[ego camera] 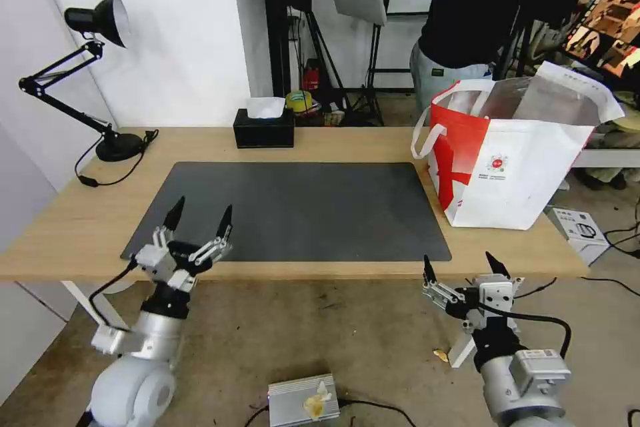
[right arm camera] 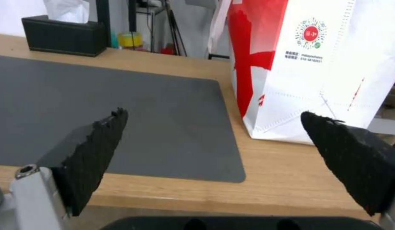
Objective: Pick up the trash from the table and place it into the takeout bag.
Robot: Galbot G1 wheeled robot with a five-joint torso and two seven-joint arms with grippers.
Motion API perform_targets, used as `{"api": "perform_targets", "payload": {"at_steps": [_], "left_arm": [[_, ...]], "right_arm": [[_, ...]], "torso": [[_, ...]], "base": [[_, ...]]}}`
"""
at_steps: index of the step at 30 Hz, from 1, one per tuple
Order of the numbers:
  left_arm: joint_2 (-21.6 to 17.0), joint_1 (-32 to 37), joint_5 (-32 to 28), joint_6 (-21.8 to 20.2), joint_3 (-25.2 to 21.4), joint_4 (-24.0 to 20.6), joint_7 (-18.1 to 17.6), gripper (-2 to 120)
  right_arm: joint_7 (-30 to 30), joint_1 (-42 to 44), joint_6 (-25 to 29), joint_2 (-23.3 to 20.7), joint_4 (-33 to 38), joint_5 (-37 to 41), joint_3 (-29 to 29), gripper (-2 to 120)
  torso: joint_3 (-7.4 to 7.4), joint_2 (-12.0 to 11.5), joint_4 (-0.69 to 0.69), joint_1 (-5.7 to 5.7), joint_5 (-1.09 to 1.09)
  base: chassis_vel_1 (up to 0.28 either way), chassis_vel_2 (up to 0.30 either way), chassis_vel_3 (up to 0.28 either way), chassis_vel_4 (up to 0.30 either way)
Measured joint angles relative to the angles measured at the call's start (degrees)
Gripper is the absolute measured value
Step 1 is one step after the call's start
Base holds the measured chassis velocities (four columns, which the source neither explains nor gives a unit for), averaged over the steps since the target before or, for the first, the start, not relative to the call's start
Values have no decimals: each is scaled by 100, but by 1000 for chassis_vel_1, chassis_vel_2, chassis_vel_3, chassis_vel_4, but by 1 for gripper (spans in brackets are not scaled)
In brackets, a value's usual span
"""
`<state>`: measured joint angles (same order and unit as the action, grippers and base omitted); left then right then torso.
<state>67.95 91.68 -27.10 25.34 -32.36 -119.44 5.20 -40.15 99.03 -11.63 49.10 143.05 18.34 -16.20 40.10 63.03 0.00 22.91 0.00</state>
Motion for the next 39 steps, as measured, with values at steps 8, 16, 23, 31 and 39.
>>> {"api": "perform_targets", "payload": {"at_steps": [8,16,23,31,39], "left_arm": [[146,374,280,178,39,19,-168,100],[170,505,355,165,85,-60,-319,100],[161,495,472,129,209,-63,-442,100],[256,610,568,103,316,-111,-548,100],[334,751,616,193,276,-63,-608,100]], "right_arm": [[0,0,0,0,0,0,0,100],[0,0,0,0,0,0,0,100],[0,0,0,0,0,0,0,100],[0,1,0,0,0,0,0,100],[0,0,0,0,0,0,0,100]], "torso": [[0,0,-1,1,0],[0,0,0,1,0],[0,0,0,1,0],[1,0,0,1,0],[0,0,0,1,0]], "base": [[0,0,0,0],[0,0,0,0],[0,0,0,0],[0,0,0,0],[0,0,0,0]]}}
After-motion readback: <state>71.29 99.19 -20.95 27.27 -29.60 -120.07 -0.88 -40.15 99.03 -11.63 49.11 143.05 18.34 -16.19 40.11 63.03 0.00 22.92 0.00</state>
